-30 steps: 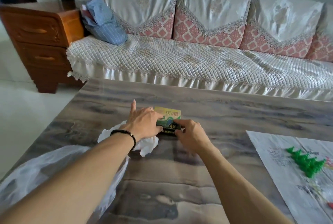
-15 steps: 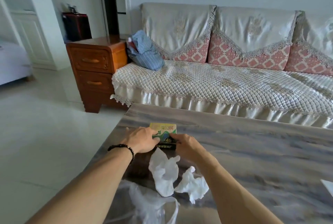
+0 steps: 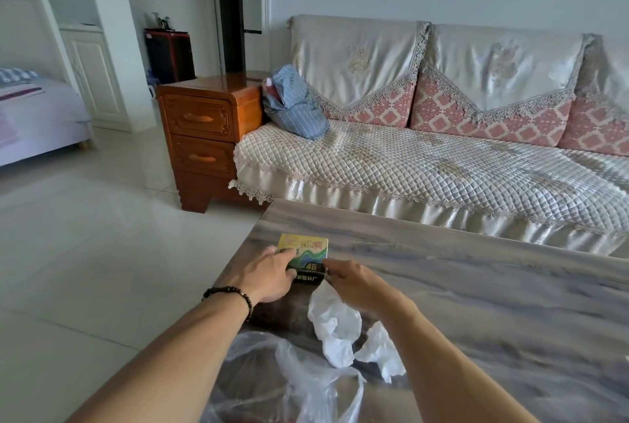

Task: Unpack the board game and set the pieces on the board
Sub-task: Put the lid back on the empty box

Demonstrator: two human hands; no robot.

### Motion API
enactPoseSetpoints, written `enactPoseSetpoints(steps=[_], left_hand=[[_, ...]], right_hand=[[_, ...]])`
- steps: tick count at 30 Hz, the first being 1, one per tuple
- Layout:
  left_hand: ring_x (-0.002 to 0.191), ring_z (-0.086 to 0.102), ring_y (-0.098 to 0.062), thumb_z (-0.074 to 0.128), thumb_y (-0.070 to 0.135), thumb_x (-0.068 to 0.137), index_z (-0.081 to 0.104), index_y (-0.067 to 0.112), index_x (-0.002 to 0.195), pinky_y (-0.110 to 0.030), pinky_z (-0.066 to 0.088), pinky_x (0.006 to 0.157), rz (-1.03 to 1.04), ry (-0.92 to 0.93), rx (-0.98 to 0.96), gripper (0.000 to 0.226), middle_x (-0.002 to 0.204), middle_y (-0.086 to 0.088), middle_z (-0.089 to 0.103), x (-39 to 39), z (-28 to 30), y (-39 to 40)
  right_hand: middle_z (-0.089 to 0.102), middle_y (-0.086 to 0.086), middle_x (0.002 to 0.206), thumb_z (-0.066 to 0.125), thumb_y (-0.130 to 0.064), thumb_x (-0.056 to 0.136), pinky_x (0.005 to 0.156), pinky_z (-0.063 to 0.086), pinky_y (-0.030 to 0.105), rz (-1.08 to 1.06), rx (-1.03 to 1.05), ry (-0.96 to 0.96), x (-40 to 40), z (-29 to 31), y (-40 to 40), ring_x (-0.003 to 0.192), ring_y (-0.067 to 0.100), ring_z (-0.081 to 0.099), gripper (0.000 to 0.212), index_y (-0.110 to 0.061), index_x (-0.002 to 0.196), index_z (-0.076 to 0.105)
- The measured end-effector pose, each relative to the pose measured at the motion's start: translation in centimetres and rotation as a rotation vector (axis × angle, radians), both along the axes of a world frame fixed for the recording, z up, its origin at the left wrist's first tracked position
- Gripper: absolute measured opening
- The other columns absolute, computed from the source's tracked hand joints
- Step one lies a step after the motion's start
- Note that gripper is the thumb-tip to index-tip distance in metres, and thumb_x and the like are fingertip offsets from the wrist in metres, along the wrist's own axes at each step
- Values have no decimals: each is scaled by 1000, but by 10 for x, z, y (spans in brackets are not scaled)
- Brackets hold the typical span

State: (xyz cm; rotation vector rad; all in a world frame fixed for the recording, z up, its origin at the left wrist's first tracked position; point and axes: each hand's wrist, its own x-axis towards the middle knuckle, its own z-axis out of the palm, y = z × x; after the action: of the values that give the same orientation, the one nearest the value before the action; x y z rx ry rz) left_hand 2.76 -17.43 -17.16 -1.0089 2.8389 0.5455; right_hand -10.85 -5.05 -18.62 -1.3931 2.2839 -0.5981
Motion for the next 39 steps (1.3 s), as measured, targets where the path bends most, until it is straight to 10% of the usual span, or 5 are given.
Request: enactPoseSetpoints(steps=[16,24,33,39], left_hand=[[149,14,-25,37,43,102,16,28,155,-54,15,118,-84,-79,-93,58,164,0,3,23,0,12],[150,2,-17,29,56,100,18,28,154,-49,3,120,-201,24,-161,62,164,3,9,68,5,66],[150,-3,-29,54,87,64,5,31,155,-52,10,119,-76,-125,33,118,164,-3,3,126,-23,119],[115,50,-21,60,40,88,52,22,121,-30,42,92,-108,201,-179,39,121,0,58,117,-31,134]], right_hand=[[64,4,117,28,-29,97,89,47,45,-43,25,65,19,-8,3,100,27,58,34,-34,124,48],[24,-5,154,32,-59,95,109,22,51,5,164,359,58,1,72,139,25,26,52,-49,145,20],[62,5,102,51,-20,89,76,44,37,-192,-105,376,93,-28,90,99,31,52,18,-10,88,66],[62,14,92,56,-8,79,66,43,37,-246,-184,233,97,-27,110,83,37,57,13,-2,81,67]])
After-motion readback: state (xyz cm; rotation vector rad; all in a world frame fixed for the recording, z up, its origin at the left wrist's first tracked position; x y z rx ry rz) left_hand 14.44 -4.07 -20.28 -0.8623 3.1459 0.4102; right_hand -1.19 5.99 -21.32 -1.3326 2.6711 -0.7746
